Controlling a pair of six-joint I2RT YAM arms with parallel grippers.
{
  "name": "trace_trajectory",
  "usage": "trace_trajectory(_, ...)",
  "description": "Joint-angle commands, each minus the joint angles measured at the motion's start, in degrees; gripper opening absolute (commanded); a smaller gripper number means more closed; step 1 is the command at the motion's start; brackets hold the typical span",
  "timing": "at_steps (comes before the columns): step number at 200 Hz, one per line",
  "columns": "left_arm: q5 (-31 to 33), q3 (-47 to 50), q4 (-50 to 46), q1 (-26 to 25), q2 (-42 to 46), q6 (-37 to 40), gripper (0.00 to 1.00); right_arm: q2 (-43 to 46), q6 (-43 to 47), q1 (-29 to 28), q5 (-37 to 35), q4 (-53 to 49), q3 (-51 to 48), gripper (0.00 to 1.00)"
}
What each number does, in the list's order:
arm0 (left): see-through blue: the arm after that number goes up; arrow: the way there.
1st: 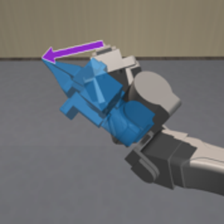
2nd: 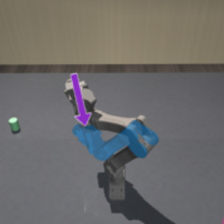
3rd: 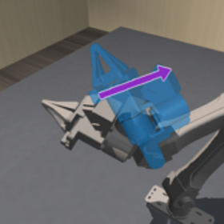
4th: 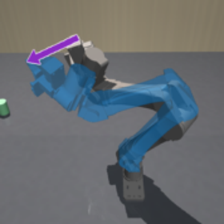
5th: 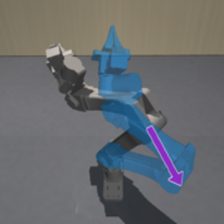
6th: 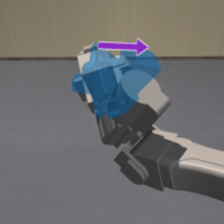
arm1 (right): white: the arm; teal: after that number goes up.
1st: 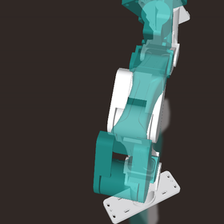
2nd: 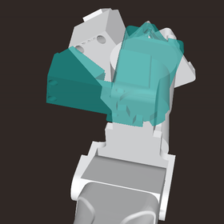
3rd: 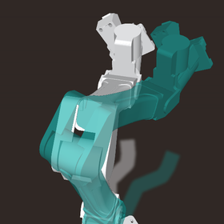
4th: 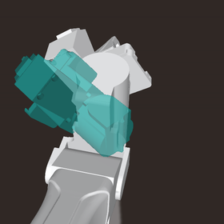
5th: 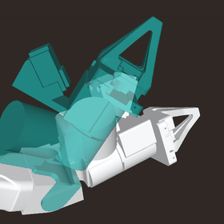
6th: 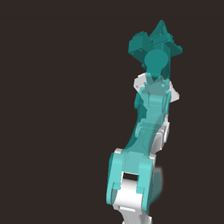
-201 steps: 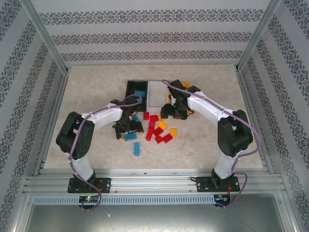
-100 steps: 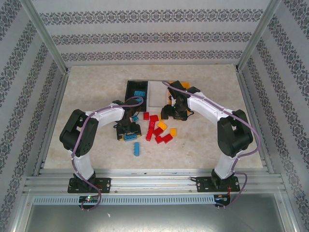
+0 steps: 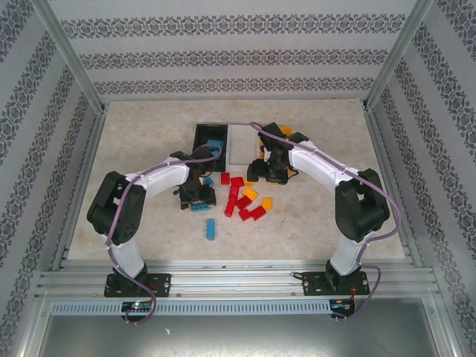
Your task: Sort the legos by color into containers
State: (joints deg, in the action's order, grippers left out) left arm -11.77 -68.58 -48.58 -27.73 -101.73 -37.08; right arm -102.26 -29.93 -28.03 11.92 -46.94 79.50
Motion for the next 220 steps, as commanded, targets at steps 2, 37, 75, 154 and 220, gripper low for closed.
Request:
trace_trajectory(2,-0.1,-3.9,-0.1,2.1,4.1,3.4,0.66,-0.6,-0.8,-0.6,0.7,-0.6,2.9,0.74)
trace_trajectory(37,-1.5,-10.9,0.1,4.8,2.4,6.2,0.66,-1.1,-0.9,0.1,1.7,0.0,4.0,0.74)
trace_trajectory(75,2.3,-24.1,-4.9,5.4,-4.8,9.2,0.66,-1.4,-0.8,1.3,2.3,0.2,4.5,0.74)
trace_trajectory(154,6.7,-47.7,-14.9,6.5,-21.2,14.0,0.67,0.1,-1.0,4.4,2.6,0.5,1.9,0.74)
trace_trajectory(220,5.5,-56.8,-17.5,8.4,-28.6,14.1,0.68,0.1,-1.1,6.5,3.0,0.7,1.8,0.74)
